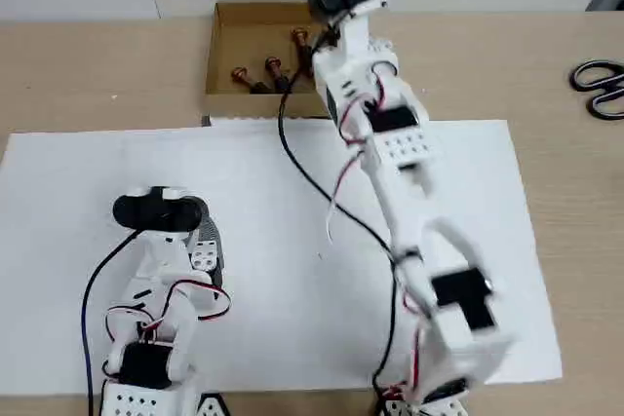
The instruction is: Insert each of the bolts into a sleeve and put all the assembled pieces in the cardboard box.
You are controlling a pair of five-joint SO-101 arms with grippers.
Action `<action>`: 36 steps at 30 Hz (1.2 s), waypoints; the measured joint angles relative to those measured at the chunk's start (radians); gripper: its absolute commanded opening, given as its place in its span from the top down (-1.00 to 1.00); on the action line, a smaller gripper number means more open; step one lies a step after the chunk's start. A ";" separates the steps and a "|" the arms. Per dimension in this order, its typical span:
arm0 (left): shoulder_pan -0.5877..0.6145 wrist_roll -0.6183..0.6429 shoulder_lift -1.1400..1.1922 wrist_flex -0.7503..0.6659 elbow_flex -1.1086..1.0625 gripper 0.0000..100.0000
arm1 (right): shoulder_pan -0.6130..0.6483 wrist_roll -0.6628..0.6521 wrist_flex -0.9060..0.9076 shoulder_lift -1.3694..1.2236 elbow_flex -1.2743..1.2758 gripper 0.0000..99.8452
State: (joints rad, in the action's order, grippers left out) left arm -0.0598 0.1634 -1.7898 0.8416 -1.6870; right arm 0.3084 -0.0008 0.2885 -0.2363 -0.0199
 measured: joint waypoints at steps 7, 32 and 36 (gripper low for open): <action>0.000 0.000 0.000 0.000 0.000 0.99 | 0.000 0.054 0.000 -0.321 -0.305 0.99; 0.000 0.000 0.000 0.000 0.000 0.99 | 0.051 -0.002 0.034 -0.571 -0.526 0.55; 0.000 0.000 0.000 0.000 0.000 0.99 | 0.049 -0.002 0.032 -0.571 -0.537 0.55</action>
State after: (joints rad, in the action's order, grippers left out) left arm -0.0598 0.1634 -1.7898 0.8416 -1.6870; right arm 0.3575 -0.0023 0.3207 -0.8071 -0.5570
